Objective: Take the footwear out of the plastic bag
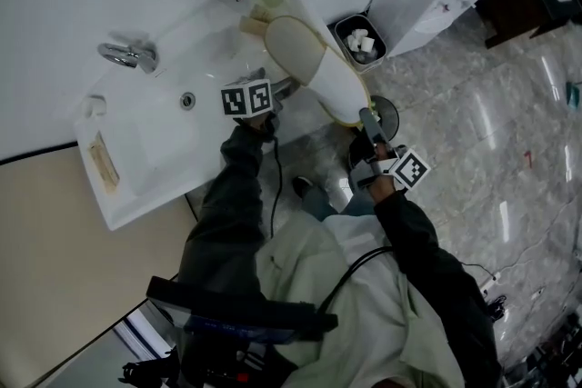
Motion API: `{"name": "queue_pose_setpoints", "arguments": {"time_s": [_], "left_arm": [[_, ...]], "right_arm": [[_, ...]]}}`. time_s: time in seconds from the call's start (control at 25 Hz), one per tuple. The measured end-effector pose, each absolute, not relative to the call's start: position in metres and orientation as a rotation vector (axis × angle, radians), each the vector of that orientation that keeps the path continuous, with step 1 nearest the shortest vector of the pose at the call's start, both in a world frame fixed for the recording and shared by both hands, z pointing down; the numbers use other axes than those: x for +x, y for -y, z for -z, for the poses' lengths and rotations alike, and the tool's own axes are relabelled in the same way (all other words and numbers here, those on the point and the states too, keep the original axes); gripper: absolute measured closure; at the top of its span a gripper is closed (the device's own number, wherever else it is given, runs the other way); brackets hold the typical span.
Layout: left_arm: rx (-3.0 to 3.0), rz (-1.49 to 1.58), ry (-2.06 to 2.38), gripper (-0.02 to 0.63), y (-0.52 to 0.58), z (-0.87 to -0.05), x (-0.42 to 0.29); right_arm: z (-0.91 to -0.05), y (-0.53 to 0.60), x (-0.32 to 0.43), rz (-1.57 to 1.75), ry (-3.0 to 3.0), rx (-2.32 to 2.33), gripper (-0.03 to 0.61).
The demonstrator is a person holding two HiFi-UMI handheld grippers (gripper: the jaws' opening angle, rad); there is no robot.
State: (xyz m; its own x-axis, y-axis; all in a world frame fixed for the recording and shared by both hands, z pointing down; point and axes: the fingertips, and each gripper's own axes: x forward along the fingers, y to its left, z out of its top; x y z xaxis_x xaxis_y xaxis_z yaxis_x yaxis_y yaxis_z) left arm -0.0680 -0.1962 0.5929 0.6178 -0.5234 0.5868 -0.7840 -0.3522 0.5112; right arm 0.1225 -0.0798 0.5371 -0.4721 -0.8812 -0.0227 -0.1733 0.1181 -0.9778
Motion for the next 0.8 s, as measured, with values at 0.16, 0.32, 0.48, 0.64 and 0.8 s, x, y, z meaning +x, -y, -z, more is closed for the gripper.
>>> {"name": "queue_pose_setpoints", "arguments": {"time_s": [0.16,0.32,0.48,0.64,0.8], "left_arm": [[2.16,-0.401,0.816,0.067,0.176,-0.58,-0.052],[2.197,-0.581,0.62,0.064,0.148,-0.591,-0.042],[2.125,-0.748,0.627,0.064,0.132,-0.603,-0.056],[1.985,-0.761,0.723,0.065,0.119,-0.61,-0.079],[1.903,-0.502,0.748,0.069,0.093,-0.592,-0.093]], "right_arm": [[-0.542,0.084,0.127,1.397,-1.693,-1.049,0.528],[-0.546,0.086,0.121,1.4,-1.753,-1.075,0.526],[-0.568,0.076,0.109,1.506,-1.789,-1.234,0.526],[-0.576,0.081,0.109,1.473,-1.779,-1.324,0.529],[-0.577,0.085,0.105,1.445,-1.816,-1.353,0.529]]}}
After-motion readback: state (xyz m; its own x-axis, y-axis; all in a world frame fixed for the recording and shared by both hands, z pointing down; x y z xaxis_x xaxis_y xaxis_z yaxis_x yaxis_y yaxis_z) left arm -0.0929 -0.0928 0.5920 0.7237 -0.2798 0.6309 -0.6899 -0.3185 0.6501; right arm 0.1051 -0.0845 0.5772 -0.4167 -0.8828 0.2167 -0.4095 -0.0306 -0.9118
